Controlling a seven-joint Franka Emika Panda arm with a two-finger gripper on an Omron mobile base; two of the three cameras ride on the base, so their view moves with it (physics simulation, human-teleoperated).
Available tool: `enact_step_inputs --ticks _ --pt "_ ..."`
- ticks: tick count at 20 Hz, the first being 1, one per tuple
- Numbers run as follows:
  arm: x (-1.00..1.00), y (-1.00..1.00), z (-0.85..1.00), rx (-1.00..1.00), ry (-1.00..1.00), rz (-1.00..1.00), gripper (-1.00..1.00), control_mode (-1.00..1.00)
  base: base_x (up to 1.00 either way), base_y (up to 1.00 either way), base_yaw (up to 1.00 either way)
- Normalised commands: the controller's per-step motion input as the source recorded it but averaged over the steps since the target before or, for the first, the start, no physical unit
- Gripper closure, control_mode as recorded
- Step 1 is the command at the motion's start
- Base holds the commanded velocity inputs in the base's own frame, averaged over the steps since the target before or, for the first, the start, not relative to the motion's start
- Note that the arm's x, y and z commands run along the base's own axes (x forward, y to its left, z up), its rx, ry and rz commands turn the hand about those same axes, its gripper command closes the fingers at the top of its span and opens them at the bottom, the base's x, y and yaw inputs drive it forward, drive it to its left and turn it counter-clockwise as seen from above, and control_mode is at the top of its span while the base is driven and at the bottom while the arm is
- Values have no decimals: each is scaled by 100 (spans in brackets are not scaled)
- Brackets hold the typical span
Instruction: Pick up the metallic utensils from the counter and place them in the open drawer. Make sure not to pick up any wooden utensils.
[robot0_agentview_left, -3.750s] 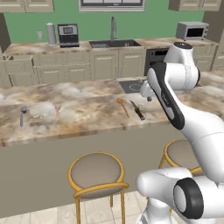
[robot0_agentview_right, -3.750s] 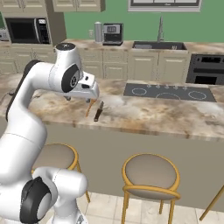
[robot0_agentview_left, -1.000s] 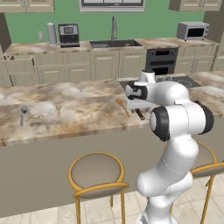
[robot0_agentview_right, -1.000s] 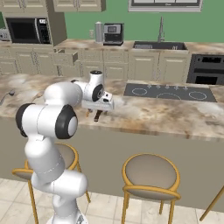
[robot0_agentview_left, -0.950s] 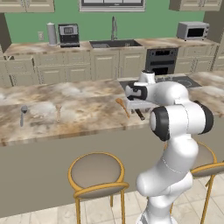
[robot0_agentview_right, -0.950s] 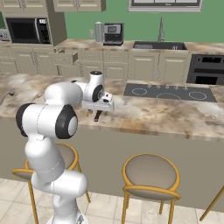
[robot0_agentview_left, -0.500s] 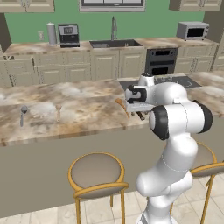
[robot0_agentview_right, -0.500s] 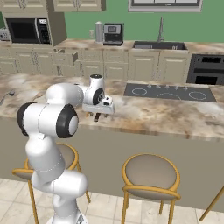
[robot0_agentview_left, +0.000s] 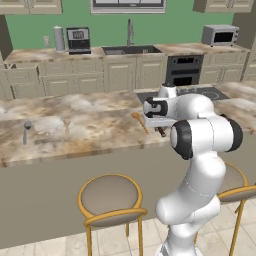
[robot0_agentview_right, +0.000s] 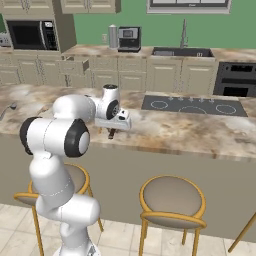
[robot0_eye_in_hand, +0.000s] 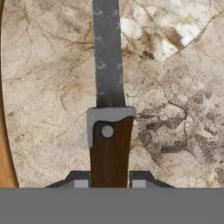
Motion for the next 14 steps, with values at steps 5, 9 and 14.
enact_step_inputs --ticks 5,9,14 --pt "-11 0 1 0 -2 0 100 -100 0 0 0" --pt "-66 0 68 3 -12 -1 100 -100 0 0 0" --pt "-95 0 100 1 -16 -8 100 -100 0 0 0"
